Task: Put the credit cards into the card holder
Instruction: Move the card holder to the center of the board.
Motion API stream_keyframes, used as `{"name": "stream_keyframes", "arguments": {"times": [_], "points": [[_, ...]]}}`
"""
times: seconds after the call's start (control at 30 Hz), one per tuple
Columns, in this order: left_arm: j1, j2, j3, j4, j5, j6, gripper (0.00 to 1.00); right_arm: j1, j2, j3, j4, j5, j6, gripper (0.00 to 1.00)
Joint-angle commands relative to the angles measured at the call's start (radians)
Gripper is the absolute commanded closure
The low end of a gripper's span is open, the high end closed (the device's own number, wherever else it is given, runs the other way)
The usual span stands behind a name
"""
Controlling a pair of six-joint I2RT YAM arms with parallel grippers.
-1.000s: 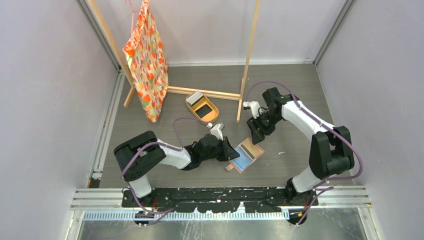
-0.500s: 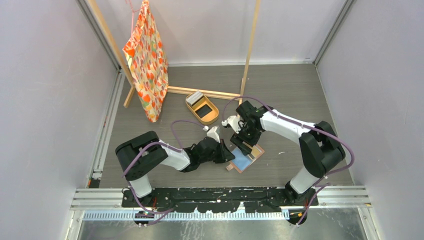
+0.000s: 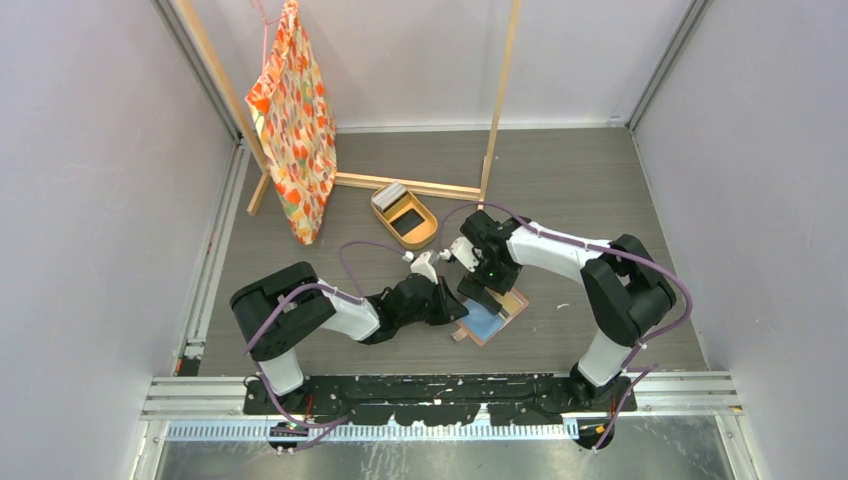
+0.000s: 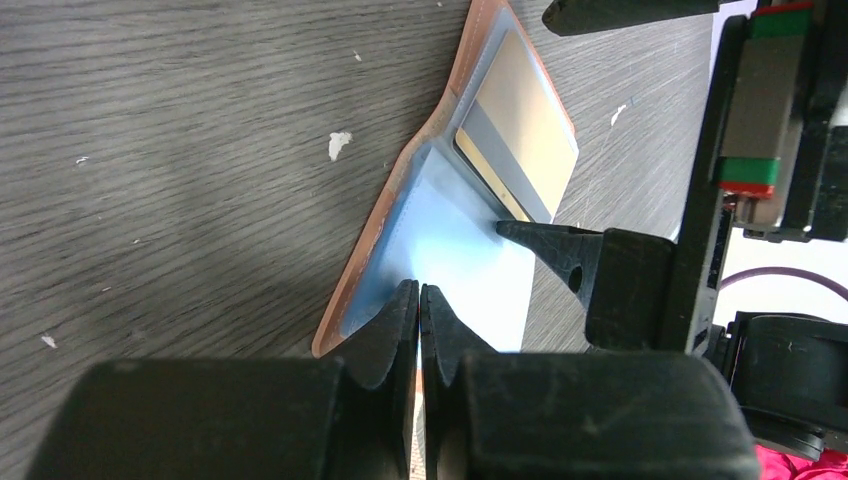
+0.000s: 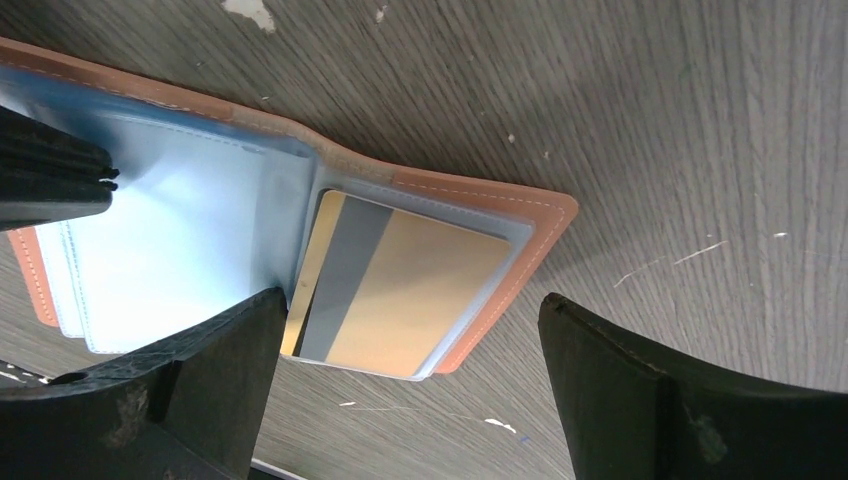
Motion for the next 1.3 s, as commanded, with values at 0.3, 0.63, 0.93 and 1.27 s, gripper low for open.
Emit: {"name": "stream_keyframes", "arguments": {"times": [0.3,0.63,0.93,1.27], "points": [[0.000,-0.008,-0.002,-0.046,-0.045,0.038,0.94,-0.017,-0.005,0.007,0.000,0.105,-0.018,0.21],[0.000,-0.008,0.008,-0.047,-0.046,0.046,0.94,-0.052,-0.032,0.022,-0.026,0.032,-0.022,0.21],[-0.001,-0.214,0.066,-0.161,-0.031,0.220,0.83,-0.255,-0.270,0.045,-0.099,-0.381,-0.067,0.00],[-0.002,-0.659,0.031,-0.427,-0.230,0.596,0.46,-0.326,-0.509,-0.150,-0.373,-0.870,-0.890,0.02]]}}
